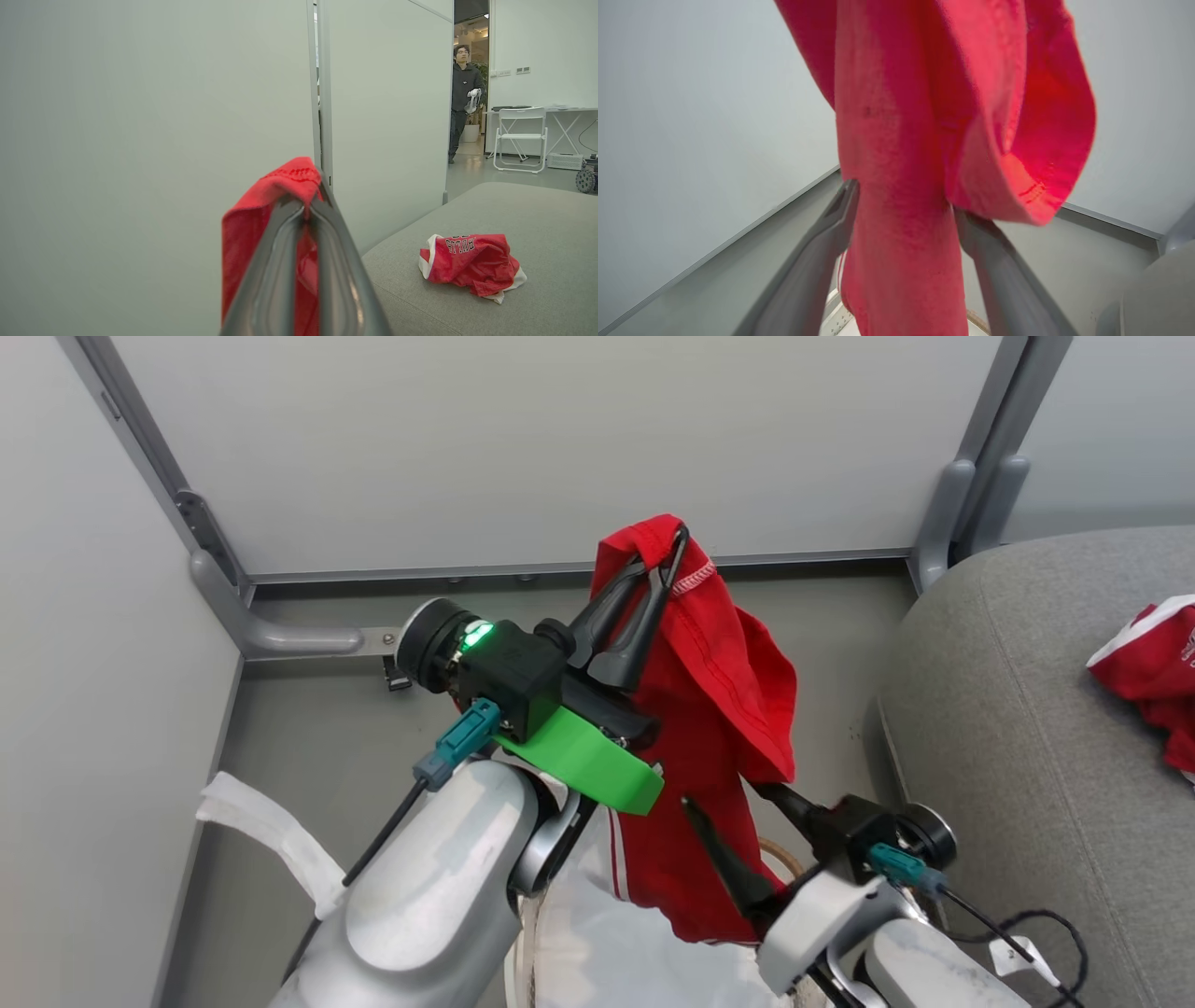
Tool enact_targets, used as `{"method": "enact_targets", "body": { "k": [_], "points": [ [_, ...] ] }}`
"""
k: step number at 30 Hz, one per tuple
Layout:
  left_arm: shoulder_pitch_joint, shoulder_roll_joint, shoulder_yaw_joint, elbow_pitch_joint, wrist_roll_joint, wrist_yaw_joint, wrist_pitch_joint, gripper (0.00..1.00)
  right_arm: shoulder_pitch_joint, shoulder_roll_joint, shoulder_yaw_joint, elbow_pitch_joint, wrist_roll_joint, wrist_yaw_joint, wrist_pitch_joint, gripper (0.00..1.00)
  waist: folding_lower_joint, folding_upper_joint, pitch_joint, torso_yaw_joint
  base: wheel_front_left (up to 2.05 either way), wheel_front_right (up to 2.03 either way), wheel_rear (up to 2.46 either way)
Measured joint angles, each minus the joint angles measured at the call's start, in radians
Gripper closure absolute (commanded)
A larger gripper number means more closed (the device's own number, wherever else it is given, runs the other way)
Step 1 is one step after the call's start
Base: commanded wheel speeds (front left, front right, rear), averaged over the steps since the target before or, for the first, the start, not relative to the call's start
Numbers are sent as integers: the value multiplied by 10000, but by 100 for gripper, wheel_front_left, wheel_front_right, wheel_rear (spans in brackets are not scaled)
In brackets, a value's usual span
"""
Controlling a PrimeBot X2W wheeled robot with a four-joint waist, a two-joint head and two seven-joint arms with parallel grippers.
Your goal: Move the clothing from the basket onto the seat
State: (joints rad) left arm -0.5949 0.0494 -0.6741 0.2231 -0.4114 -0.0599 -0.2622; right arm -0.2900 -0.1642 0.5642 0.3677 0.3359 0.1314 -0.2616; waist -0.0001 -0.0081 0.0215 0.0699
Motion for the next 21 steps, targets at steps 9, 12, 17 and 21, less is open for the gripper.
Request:
{"method": "enact_targets", "body": {
  "k": [9,12,17,21],
  "points": [
    [-4,2,-648,-345,-382,178,0,100,-1048,343,117,1014,-276,0,-2,84,0,0,135,361,0,0,0],
    [-29,2,-786,-466,-548,255,0,100,-1197,493,100,1438,-192,0,-2,100,0,0,238,474,0,0,0],
    [-111,2,-784,-539,-627,368,0,100,-1322,500,6,1611,-86,0,-2,100,0,0,437,597,0,0,0],
    [-96,4,-525,-493,-616,512,0,81,-1278,451,-123,1471,19,0,-2,100,0,0,498,484,0,0,0]
  ]
}}
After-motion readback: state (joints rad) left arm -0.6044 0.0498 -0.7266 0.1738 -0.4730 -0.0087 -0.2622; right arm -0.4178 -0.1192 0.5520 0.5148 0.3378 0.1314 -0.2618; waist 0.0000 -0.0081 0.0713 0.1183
